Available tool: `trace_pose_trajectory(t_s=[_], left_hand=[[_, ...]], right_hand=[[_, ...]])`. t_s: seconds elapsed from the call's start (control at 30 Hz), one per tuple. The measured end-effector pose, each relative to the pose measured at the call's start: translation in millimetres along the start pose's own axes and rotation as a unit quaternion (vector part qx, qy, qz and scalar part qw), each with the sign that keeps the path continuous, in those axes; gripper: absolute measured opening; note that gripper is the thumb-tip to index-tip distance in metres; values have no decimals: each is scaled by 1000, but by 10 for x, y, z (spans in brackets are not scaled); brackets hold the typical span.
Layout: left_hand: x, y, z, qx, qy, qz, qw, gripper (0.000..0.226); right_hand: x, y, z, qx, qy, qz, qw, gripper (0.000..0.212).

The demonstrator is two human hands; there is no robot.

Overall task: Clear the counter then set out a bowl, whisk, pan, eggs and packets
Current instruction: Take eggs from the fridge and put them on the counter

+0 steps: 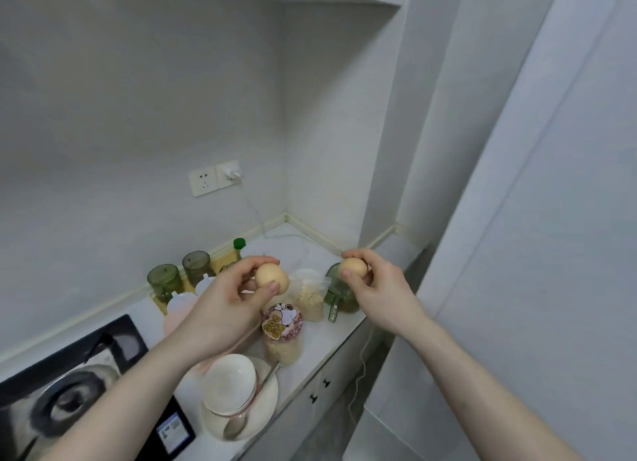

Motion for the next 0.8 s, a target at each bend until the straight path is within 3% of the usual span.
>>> trace_pose_trajectory(t_s=[0.43,0.63,0.8], left_hand=[[-49,615,84,81,-55,-85,992,25],[-161,1006,-27,102,-66,-122,985,26],[-283,1446,-218,128,-68,-158,977,26]], right_hand=[[437,-447,-429,-36,-50,-7,998,19],[329,-315,-297,-58,-75,-24,995,19],[6,75,185,-142,-71,-66,985,21]])
Point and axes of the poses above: each hand's wrist, its own y-axis away from the middle knuckle, its own z-axis out of the palm, x = y × z, the point moved 10 cm from there along -y, towards the middle knuckle, and after that the axes turned 13 degrees about -y, right-handed, at the moved point
